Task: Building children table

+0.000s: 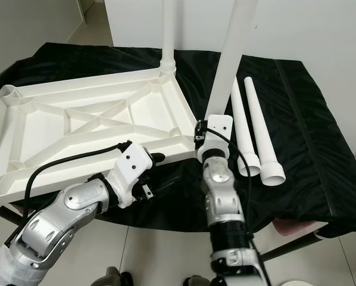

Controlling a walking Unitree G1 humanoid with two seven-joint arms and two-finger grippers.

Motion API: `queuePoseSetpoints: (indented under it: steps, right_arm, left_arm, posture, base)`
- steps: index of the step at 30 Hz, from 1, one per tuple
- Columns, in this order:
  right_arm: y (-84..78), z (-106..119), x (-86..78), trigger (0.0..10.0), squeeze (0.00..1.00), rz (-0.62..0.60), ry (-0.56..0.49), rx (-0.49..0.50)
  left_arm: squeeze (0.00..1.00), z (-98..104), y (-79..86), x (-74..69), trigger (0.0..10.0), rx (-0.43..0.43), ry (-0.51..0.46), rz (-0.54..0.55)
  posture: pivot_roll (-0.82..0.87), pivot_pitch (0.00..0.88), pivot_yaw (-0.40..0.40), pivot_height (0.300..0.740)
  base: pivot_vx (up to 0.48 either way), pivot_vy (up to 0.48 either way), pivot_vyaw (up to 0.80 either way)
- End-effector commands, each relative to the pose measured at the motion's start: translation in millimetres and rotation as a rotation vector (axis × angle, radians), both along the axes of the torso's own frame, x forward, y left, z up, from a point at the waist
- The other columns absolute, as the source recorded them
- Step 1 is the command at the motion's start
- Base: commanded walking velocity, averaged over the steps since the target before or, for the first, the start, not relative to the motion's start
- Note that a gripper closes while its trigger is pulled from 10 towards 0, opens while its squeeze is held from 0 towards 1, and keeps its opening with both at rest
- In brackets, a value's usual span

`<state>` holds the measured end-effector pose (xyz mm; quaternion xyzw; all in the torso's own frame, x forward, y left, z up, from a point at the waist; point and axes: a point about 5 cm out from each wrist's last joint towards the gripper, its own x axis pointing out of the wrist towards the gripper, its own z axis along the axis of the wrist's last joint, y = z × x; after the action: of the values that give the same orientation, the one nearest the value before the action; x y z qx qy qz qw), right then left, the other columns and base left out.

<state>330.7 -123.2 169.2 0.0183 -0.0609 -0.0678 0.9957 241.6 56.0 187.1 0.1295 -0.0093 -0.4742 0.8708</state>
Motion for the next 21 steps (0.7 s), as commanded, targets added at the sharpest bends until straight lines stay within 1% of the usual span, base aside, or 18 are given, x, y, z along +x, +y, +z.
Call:
queuePoseSetpoints:
  steps: [1,3,6,12,19,20,21]
  right_arm:
    - [-7.6,-21,-5.4,10.0,0.0,-0.07,0.1,0.015]
    - [-2.8,-20,-6.7,10.0,0.0,-0.068,0.106,0.032]
    - [-2.2,-18,-6.8,10.0,0.0,-0.063,0.099,0.025]
    - [-9.4,-15,-8.8,10.0,0.0,-0.079,0.09,0.001]
    - [-10.9,-9,-11.3,10.0,0.0,-0.088,0.07,-0.013]
    - [-10.6,-9,-11.6,10.0,0.79,-0.087,0.067,-0.013]
    - [-10.6,-9,-11.6,10.0,0.79,-0.087,0.067,-0.013]
  left_arm:
    - [0.0,-1,-4.0,-6.1,10.0,0.003,0.019,-0.058]
    - [0.0,-1,-4.3,-5.8,10.0,0.004,0.019,-0.06]
    - [0.0,-1,-4.5,-5.6,10.0,0.004,0.018,-0.06]
    - [0.0,-1,-5.4,-4.9,10.0,0.003,0.018,-0.064]
    - [0.0,-1,-5.4,-6.4,10.0,0.002,0.018,-0.063]
    - [0.0,-1,-5.1,-6.4,10.0,0.002,0.018,-0.061]
    - [0.0,-1,-5.1,-6.4,10.0,0.002,0.018,-0.061]
  posture:
    - [-0.1,0.108,0.022,0.74]
    - [-0.1,0.107,0.02,0.74]
    - [-0.1,0.112,0.023,0.74]
    - [-0.11,0.113,0.018,0.74]
    - [-0.1,0.115,0.015,0.74]
    - [-0.1,0.116,0.014,0.74]
    - [-0.1,0.116,0.014,0.74]
  base:
    - [0.0,0.0,0.0]
    - [0.0,0.0,0.0]
    - [0.0,0.0,0.0]
    - [0.0,0.0,0.0]
    - [0.0,0.0,0.0]
    - [0.0,0.0,0.0]
    - [0.0,0.0,0.0]
